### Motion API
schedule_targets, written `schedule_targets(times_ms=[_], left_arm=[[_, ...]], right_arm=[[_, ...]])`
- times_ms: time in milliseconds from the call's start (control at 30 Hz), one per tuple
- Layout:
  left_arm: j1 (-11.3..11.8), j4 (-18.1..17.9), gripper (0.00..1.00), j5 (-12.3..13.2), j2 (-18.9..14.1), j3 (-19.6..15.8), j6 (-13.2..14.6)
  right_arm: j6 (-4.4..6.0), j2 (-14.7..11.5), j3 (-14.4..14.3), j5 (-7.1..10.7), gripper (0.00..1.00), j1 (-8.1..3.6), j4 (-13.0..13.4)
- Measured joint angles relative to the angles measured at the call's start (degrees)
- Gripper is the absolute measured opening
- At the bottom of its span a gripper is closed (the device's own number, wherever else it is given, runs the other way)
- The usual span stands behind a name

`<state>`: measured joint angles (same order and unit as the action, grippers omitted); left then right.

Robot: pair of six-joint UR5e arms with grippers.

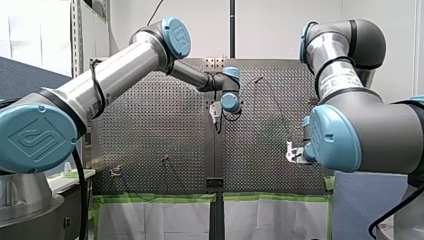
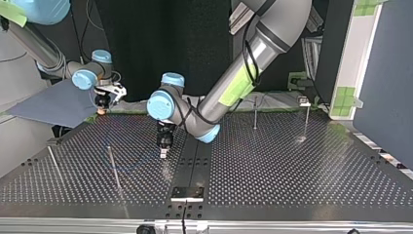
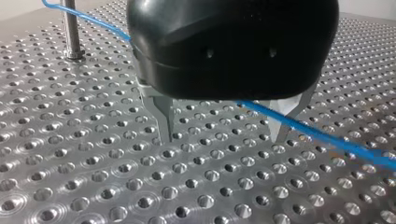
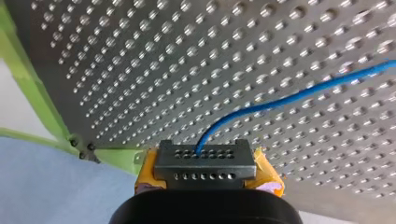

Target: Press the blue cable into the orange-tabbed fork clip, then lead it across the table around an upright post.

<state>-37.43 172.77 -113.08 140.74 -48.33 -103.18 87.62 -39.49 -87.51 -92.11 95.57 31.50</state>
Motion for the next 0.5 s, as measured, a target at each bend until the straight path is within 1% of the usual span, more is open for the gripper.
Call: schedule_targets(times_ms=[100,300,400,433,500], left_arm=[[-0.01,0.23,1.00,-0.08,-0.02,-0.04,0.02],[0.13,0.76,1.00,-0.11,0.00,-0.07,0.59],[0.17,0.80,1.00,-0.12,0.00,-0.15,0.74],[0.18,0.81,1.00,-0.13,-0.01,-0.21,0.75],[0.19,0.82,1.00,-0.14,-0.01,-0.39,0.77]], right_arm=[[0.15,1.39,0.05,0.14,0.00,-0.93,1.37],[0.35,4.10,0.85,0.64,0.00,-3.44,4.10],[0.83,5.56,1.55,0.75,0.00,-4.90,5.57],[1.20,6.15,1.83,0.76,0.00,-5.48,6.15],[1.88,7.01,2.18,0.79,0.00,-6.26,7.00]])
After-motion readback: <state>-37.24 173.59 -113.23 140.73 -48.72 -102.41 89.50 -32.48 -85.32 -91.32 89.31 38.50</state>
